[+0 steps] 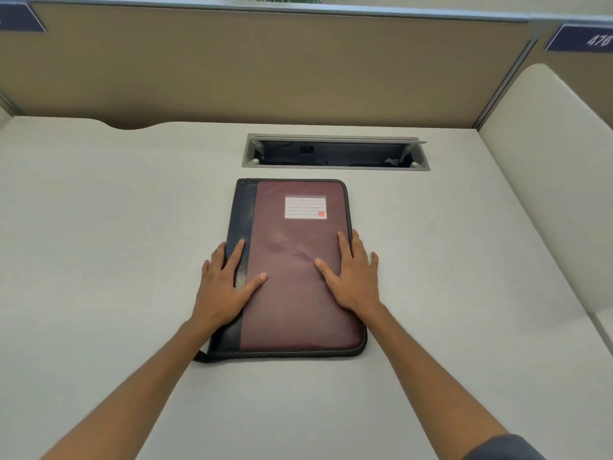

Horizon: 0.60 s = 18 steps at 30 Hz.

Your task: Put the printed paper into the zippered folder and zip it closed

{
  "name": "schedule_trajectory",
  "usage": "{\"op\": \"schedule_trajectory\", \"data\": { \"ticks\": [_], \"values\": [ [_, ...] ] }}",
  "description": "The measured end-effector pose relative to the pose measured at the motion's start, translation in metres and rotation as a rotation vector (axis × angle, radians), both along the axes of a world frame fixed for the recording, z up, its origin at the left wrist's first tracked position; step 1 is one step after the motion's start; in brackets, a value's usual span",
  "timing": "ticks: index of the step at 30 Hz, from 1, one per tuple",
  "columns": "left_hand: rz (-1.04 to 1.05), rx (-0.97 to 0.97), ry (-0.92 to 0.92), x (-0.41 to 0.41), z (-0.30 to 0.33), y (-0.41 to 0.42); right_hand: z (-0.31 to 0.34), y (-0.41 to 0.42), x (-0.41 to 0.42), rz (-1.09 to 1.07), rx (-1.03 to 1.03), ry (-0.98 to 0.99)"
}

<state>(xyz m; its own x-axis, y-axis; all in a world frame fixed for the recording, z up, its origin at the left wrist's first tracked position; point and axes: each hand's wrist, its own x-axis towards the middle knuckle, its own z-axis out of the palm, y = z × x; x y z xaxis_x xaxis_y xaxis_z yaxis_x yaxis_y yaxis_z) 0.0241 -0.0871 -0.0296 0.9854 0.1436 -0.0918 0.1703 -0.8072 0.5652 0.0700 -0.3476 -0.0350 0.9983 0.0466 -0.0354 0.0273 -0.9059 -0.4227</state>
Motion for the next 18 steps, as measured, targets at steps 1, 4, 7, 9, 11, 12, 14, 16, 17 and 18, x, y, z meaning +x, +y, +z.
{"op": "schedule_trajectory", "data": {
  "ticks": [1, 4, 7, 9, 11, 12, 14, 16, 17, 18],
  "values": [
    [-0.003, 0.009, -0.005, 0.002, 0.0, 0.0, 0.001, 0.0, 0.002, 0.003, -0.002, 0.005],
    [-0.015, 0.03, -0.03, 0.007, 0.0, 0.001, 0.001, 0.002, 0.007, 0.005, -0.012, 0.007],
    [-0.004, 0.015, -0.015, 0.008, 0.0, 0.002, 0.001, 0.003, 0.006, -0.001, -0.014, 0.009],
    [-0.008, 0.019, -0.019, 0.007, 0.0, 0.001, 0.002, 0.003, 0.006, -0.006, -0.011, 0.01],
    [-0.015, 0.03, -0.021, 0.007, 0.001, 0.002, 0.002, 0.002, 0.006, -0.007, -0.012, 0.01],
    [-0.02, 0.033, -0.027, 0.009, -0.001, 0.003, -0.001, 0.002, 0.007, -0.008, -0.01, 0.01],
    [-0.025, 0.045, -0.028, 0.008, 0.0, 0.002, 0.001, 0.004, 0.006, 0.002, -0.009, 0.018],
    [-0.033, 0.059, -0.049, 0.008, 0.0, 0.003, 0.001, 0.003, 0.007, 0.009, -0.004, 0.01],
    [-0.033, 0.054, -0.055, 0.009, 0.003, 0.002, 0.008, 0.003, 0.007, -0.003, -0.018, -0.019],
    [-0.058, 0.066, -0.073, 0.009, 0.002, 0.002, 0.01, 0.002, 0.008, 0.002, -0.041, -0.078]
  ]
}}
